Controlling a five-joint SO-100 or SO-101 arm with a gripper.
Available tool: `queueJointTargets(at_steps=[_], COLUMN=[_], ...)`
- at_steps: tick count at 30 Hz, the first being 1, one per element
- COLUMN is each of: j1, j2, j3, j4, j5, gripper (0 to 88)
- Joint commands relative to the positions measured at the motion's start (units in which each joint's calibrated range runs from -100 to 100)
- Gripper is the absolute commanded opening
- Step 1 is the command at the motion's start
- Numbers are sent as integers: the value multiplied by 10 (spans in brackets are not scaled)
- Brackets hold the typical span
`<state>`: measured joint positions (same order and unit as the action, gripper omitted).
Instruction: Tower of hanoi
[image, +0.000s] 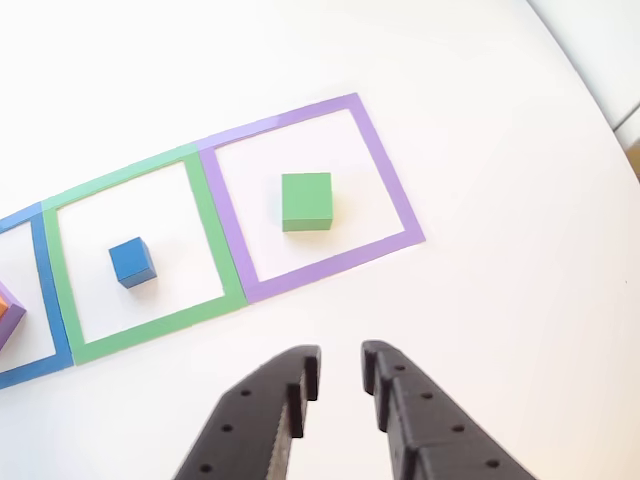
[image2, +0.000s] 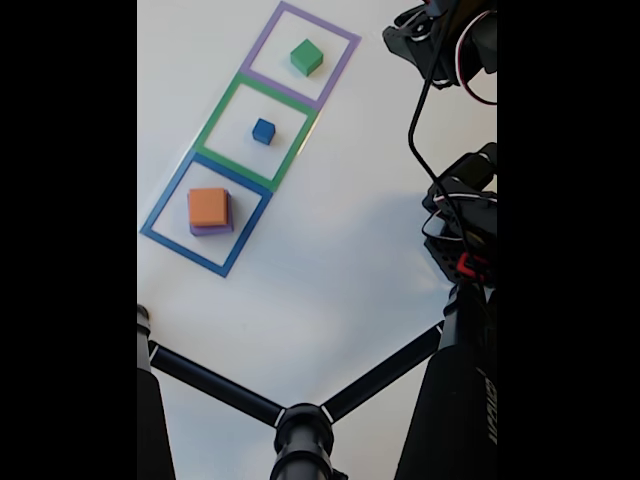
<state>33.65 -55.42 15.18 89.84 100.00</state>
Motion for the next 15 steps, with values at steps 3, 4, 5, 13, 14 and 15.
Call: queueJointTargets(at_steps=[3, 4, 5, 13, 14, 15], j1=[35, 40, 44, 84, 89, 94], j2=[-6, -6, -6, -17, -16, -14], j3=[5, 17, 35, 279, 316, 355], j4=[-16, -22, -35, -294, -340, -396], j5=[0, 0, 0, 0, 0, 0], gripper=[6, 18, 39, 239, 256, 267])
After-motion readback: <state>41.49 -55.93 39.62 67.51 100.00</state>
